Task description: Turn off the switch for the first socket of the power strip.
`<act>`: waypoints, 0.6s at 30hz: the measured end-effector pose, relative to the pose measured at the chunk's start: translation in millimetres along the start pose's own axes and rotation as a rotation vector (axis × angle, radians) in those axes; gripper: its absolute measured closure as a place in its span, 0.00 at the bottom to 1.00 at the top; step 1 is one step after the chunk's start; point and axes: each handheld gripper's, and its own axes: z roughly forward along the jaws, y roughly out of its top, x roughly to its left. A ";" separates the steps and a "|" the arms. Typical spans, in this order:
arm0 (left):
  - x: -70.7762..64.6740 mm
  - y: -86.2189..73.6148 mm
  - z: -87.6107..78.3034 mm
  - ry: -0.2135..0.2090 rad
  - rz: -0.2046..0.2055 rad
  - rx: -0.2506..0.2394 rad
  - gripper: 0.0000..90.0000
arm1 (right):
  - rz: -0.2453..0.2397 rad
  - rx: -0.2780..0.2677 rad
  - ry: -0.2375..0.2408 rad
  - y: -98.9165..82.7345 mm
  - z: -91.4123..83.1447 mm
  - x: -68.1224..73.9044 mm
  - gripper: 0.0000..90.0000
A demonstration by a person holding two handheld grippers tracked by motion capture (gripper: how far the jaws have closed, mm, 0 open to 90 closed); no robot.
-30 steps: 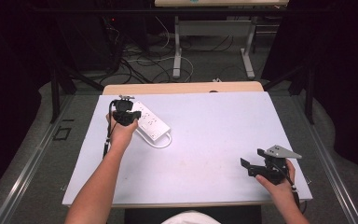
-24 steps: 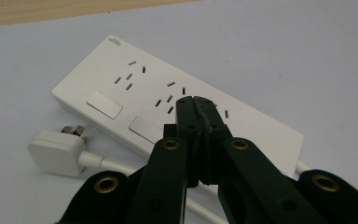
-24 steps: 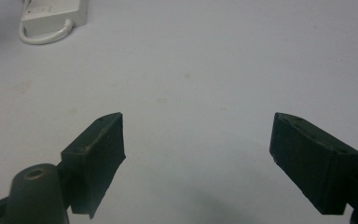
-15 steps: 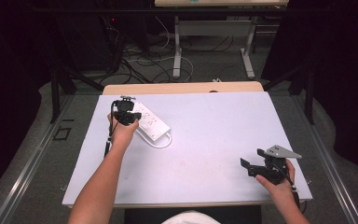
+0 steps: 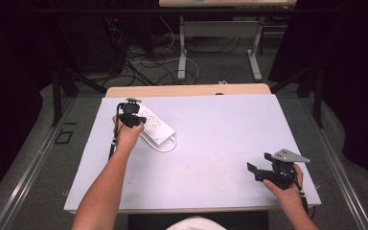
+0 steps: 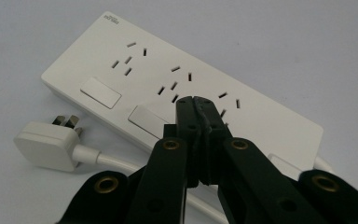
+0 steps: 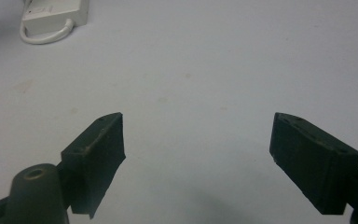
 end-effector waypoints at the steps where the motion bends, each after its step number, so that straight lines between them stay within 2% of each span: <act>1: -0.1 0.2 0.6 0.000 0.001 0.005 1.00 | 0.002 0.000 0.001 0.0 0.0 0.2 0.19; 10: 0.4 0.1 8.8 0.010 0.005 0.060 1.00 | 0.002 0.004 0.007 0.0 0.0 -0.1 0.19; 18: 0.7 -0.3 15.7 0.007 -0.008 0.096 1.00 | 0.001 0.004 0.007 -0.1 0.0 -0.2 0.19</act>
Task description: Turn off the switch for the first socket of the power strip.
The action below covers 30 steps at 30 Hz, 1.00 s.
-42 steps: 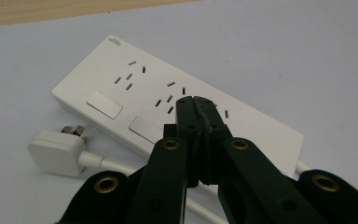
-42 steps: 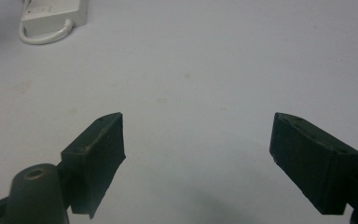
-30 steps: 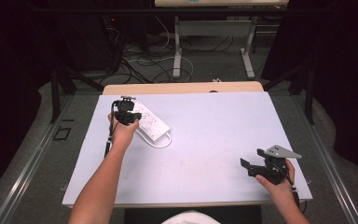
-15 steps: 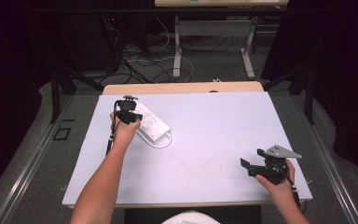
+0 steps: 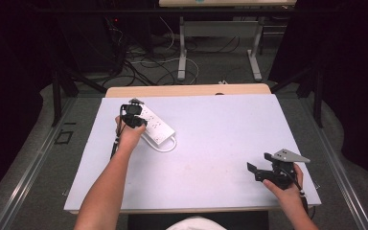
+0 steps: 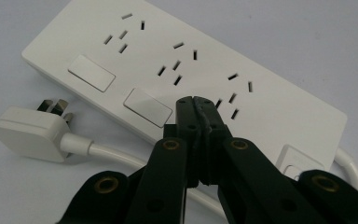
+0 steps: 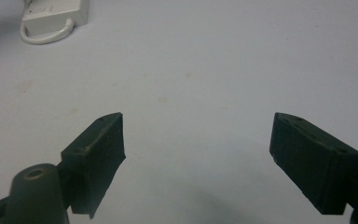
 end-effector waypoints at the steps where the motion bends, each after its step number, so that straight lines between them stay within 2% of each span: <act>1: 0.5 0.0 2.1 -0.003 0.000 0.005 1.00 | 0.001 0.001 0.000 0.0 -0.1 0.1 0.19; 7: 0.7 -0.6 7.9 -0.003 -0.008 0.016 1.00 | 0.001 0.002 0.000 -0.1 0.1 0.0 0.19; 9: 1.5 -0.2 7.9 0.000 0.002 0.022 1.00 | 0.001 0.002 0.000 -0.2 0.1 -0.1 0.19; 17: 1.6 -0.9 11.0 0.001 -0.013 0.024 1.00 | 0.001 0.003 0.001 -0.2 0.2 -0.1 0.19; 21: 0.9 -0.7 11.2 -0.003 -0.010 0.033 1.00 | 0.001 0.001 0.004 -0.1 -0.1 0.1 0.19; 22: 1.2 -0.4 11.0 0.000 0.002 0.036 1.00 | 0.001 0.001 0.004 -0.2 0.0 0.0 0.19; 30: 0.3 -0.7 11.7 0.004 0.004 0.029 1.00 | 0.001 0.002 0.005 0.0 0.0 0.1 0.19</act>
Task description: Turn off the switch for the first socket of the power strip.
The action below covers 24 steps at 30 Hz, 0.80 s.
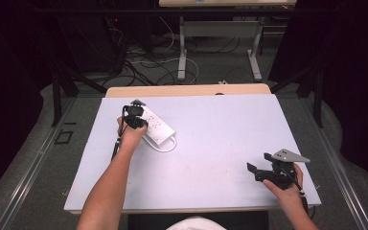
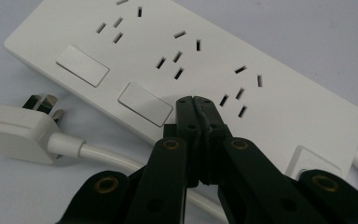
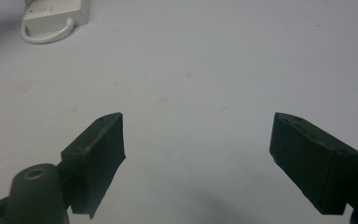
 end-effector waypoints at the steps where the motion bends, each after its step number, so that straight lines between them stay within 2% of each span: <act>1: 0.2 0.0 0.0 -0.001 -0.005 0.000 1.00 | 0.000 -0.001 -0.002 0.0 0.0 0.1 0.19; 24: -0.6 0.5 0.2 0.004 -0.008 0.004 1.00 | -0.002 -0.003 0.002 0.3 0.1 0.2 0.19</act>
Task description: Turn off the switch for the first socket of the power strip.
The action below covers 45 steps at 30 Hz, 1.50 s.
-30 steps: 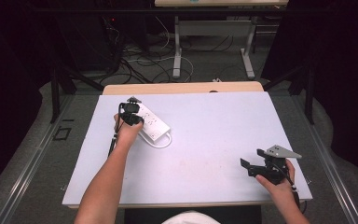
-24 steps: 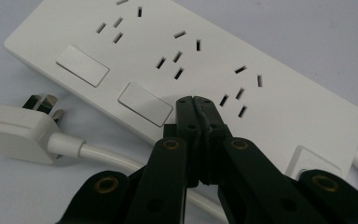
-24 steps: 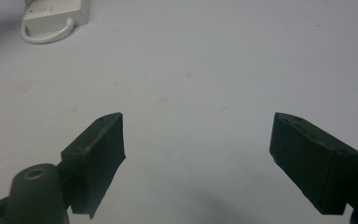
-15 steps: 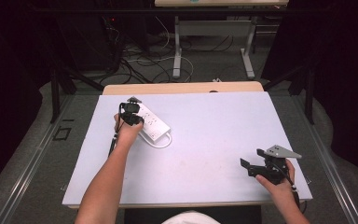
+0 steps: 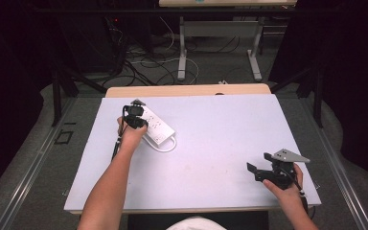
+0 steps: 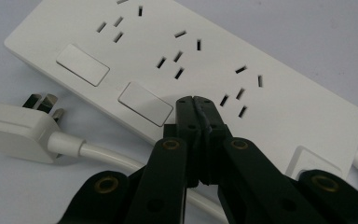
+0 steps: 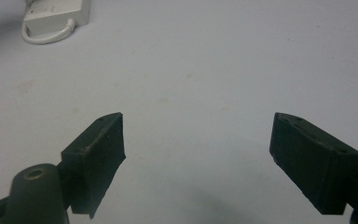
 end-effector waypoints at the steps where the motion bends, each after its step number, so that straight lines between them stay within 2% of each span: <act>1: 0.0 0.0 -0.1 -0.001 0.001 0.001 1.00 | 0.000 0.000 0.000 0.0 0.0 0.0 0.19; 8: 0.5 -0.6 3.0 0.009 0.001 0.002 1.00 | 0.000 -0.001 0.000 0.0 1.2 -0.8 0.19; 16: 1.0 0.6 3.7 -0.007 -0.007 0.001 1.00 | 0.009 0.003 0.001 -0.8 1.6 -2.7 0.19; 24: 1.3 -0.3 3.9 0.001 -0.007 -0.012 1.00 | 0.013 -0.005 -0.004 -0.5 2.7 -1.5 0.19; 27: 0.8 -0.7 3.8 -0.001 -0.022 -0.012 1.00 | 0.009 0.003 0.005 -0.5 1.6 -1.0 0.19; 41: 3.2 -1.0 -2.6 -0.001 -0.011 -0.023 1.00 | 0.000 0.001 0.001 -0.3 0.8 -0.7 0.19; 42: 2.4 -1.1 -3.3 -0.006 -0.025 -0.026 1.00 | 0.006 -0.001 0.000 -0.2 0.8 -0.5 0.19; 45: 3.5 -0.9 -5.9 -0.007 -0.010 -0.030 1.00 | 0.008 -0.004 -0.003 -0.2 0.9 -0.1 0.19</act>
